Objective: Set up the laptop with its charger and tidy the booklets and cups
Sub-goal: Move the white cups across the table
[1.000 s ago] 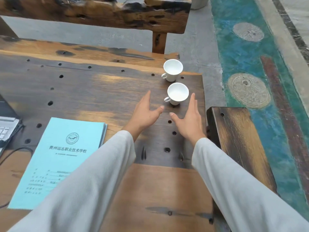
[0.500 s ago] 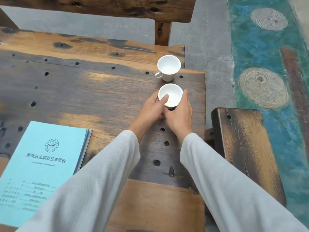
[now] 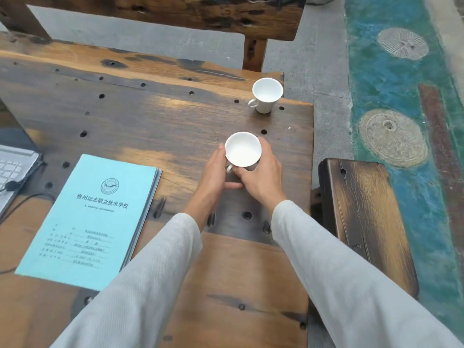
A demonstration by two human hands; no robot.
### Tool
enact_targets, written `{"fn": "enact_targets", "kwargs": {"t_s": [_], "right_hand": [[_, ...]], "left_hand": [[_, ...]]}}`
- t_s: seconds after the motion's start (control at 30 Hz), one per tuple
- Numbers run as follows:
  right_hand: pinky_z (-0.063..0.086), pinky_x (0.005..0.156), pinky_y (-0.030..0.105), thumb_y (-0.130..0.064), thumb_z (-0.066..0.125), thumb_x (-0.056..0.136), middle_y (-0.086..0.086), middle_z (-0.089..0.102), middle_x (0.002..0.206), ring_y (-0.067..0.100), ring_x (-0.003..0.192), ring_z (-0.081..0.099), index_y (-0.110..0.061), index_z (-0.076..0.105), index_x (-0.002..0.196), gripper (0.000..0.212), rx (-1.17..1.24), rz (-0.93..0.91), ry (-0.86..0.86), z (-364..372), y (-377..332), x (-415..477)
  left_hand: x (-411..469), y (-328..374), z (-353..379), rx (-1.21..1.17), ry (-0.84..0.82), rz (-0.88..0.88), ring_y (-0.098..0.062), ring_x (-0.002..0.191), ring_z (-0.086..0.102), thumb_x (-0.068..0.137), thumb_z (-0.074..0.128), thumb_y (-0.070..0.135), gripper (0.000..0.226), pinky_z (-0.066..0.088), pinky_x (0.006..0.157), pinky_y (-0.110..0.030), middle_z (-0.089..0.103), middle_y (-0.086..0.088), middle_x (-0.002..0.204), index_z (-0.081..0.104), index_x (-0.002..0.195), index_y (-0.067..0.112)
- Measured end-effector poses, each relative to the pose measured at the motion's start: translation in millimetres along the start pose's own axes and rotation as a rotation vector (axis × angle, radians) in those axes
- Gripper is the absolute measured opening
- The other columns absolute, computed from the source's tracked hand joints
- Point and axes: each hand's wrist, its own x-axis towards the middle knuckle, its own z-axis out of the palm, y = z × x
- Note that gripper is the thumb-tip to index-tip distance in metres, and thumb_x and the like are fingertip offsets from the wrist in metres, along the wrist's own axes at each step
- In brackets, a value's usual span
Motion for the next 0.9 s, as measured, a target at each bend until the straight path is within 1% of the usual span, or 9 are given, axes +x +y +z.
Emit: {"fn": "enact_targets", "kwargs": {"t_s": [0.13,0.23,0.33,0.4,0.5,0.63,0.77,0.83,0.9], "right_hand": [[0.038,0.089,0.026,-0.027,0.081,0.073,-0.004,0.058,0.138,0.022,0.126,0.053,-0.026,0.042,0.144,0.081,-0.003,-0.005,-0.060,13,-8,-56],[0.036,0.084,0.025,-0.027,0.081,0.072,-0.006,0.059,0.134,0.021,0.123,0.054,-0.031,0.043,0.141,0.079,0.005,0.011,-0.083,22,-11,-104],[0.035,0.082,0.024,-0.030,0.084,0.069,-0.007,0.060,0.133,0.020,0.122,0.054,-0.031,0.044,0.139,0.081,-0.004,0.005,-0.134,28,-11,-157],[0.037,0.082,0.025,-0.031,0.086,0.066,-0.007,0.061,0.129,0.019,0.120,0.055,-0.030,0.046,0.136,0.081,-0.002,-0.003,-0.160,30,-10,-188],[0.040,0.085,0.027,-0.033,0.087,0.063,-0.008,0.060,0.130,0.019,0.120,0.055,-0.030,0.046,0.135,0.082,0.006,0.007,-0.207,33,-8,-237],[0.038,0.085,0.026,-0.035,0.088,0.063,-0.007,0.058,0.133,0.018,0.122,0.054,-0.028,0.045,0.137,0.086,-0.012,0.021,-0.230,32,-5,-290],[0.037,0.084,0.027,-0.034,0.089,0.063,-0.003,0.057,0.132,0.021,0.121,0.053,-0.025,0.043,0.136,0.087,-0.042,0.046,-0.297,32,-2,-333],[0.035,0.083,0.026,-0.035,0.089,0.064,-0.002,0.057,0.131,0.021,0.120,0.052,-0.024,0.042,0.135,0.086,-0.052,0.056,-0.329,32,0,-349],[0.035,0.084,0.025,-0.034,0.089,0.064,0.000,0.055,0.132,0.021,0.122,0.052,-0.022,0.041,0.136,0.087,-0.046,0.075,-0.355,32,4,-361]], "left_hand": [[-55,-20,-28,-0.026,0.054,-0.034,0.005,0.097,0.059,0.104,0.030,0.053,0.032,0.057,0.062,-0.034,0.064,0.024,0.112,0.056,0.119,0.043],[-101,-37,-50,-0.008,0.050,-0.029,0.004,0.092,0.065,0.102,0.030,0.056,0.031,0.054,0.055,-0.030,0.064,0.022,0.116,0.057,0.115,0.047],[-148,-60,-72,-0.005,0.076,-0.045,-0.006,0.109,0.065,0.103,0.029,0.056,0.040,0.051,0.049,-0.025,0.065,0.013,0.127,0.057,0.127,0.040],[-178,-75,-83,-0.014,0.093,-0.072,-0.006,0.113,0.062,0.102,0.029,0.057,0.043,0.051,0.051,-0.025,0.064,0.015,0.128,0.058,0.129,0.040],[-224,-97,-98,-0.030,0.116,-0.097,0.004,0.101,0.061,0.098,0.032,0.058,0.034,0.051,0.053,-0.025,0.066,0.024,0.114,0.063,0.109,0.049],[-270,-120,-108,-0.079,0.162,-0.164,0.008,0.095,0.059,0.104,0.026,0.052,0.035,0.048,0.045,-0.022,0.066,0.028,0.105,0.059,0.103,0.041],[-310,-145,-116,-0.077,0.186,-0.196,0.011,0.087,0.065,0.102,0.025,0.060,0.040,0.048,0.049,-0.023,0.071,0.034,0.096,0.061,0.102,0.044],[-325,-155,-119,-0.072,0.196,-0.201,0.011,0.089,0.066,0.100,0.024,0.065,0.042,0.048,0.049,-0.022,0.071,0.031,0.102,0.062,0.106,0.046],[-335,-164,-121,-0.077,0.208,-0.226,0.004,0.098,0.066,0.099,0.026,0.066,0.044,0.047,0.049,-0.023,0.072,0.024,0.112,0.062,0.110,0.045]]}}
